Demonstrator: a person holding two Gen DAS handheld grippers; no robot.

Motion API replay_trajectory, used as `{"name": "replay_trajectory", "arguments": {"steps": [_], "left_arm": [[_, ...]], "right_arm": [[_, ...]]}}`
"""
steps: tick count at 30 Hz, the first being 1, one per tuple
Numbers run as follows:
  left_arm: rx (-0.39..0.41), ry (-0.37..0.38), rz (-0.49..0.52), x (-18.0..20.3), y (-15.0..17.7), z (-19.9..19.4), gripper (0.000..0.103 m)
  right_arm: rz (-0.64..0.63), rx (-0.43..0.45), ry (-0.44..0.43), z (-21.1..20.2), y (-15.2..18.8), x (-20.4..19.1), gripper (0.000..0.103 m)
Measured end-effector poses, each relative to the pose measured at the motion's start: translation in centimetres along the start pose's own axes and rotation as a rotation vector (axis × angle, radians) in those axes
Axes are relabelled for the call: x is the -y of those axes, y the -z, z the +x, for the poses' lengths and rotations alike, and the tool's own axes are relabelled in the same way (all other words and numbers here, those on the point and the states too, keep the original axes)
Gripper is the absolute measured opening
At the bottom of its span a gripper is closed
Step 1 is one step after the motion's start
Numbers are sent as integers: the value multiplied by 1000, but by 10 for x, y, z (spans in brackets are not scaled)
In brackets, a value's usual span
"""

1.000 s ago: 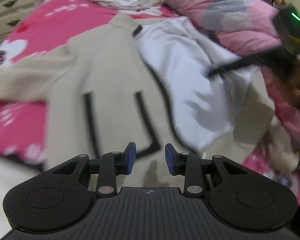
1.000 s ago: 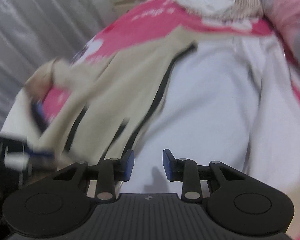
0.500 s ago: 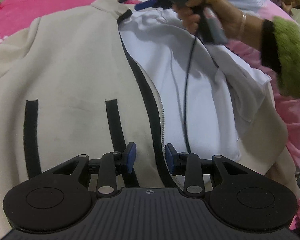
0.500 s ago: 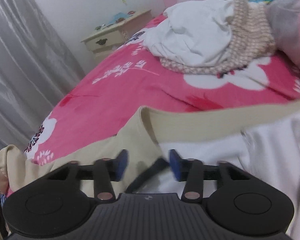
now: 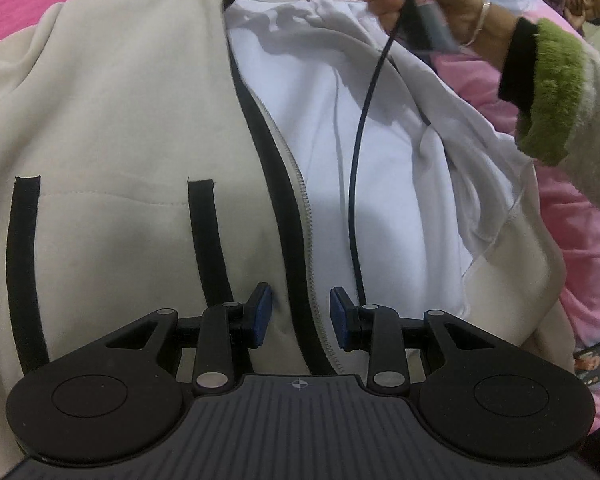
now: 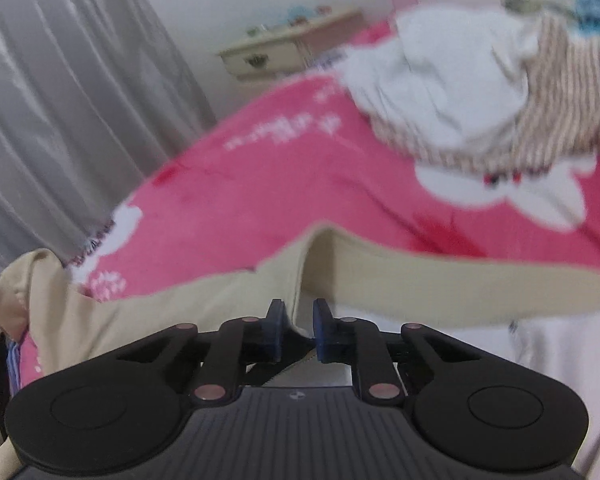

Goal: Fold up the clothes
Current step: 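Open both grippers and release the hoodie onto the bed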

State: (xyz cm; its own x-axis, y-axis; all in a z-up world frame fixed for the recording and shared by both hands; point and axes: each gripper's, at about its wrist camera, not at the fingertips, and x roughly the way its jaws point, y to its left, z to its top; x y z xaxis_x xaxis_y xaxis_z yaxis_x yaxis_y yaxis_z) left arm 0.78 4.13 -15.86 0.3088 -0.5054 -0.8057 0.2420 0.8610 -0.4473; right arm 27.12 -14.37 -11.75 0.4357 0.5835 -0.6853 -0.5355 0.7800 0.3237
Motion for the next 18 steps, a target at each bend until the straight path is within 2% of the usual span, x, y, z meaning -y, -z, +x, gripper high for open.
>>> {"name": "replay_trajectory", "arguments": {"steps": [4, 6, 12, 18], "left_arm": [[2, 27, -31, -2, -4, 0, 31], [7, 34, -30, -2, -8, 4, 31], [2, 57, -49, -6, -12, 6, 31], [14, 68, -73, -8, -13, 11, 32]], "right_arm": [[-69, 31, 64, -14, -19, -18, 16], [-143, 31, 135, -13, -25, -28, 16], [-323, -40, 337, 21, -16, -45, 16], [-342, -47, 411, 47, -9, -46, 15]]}}
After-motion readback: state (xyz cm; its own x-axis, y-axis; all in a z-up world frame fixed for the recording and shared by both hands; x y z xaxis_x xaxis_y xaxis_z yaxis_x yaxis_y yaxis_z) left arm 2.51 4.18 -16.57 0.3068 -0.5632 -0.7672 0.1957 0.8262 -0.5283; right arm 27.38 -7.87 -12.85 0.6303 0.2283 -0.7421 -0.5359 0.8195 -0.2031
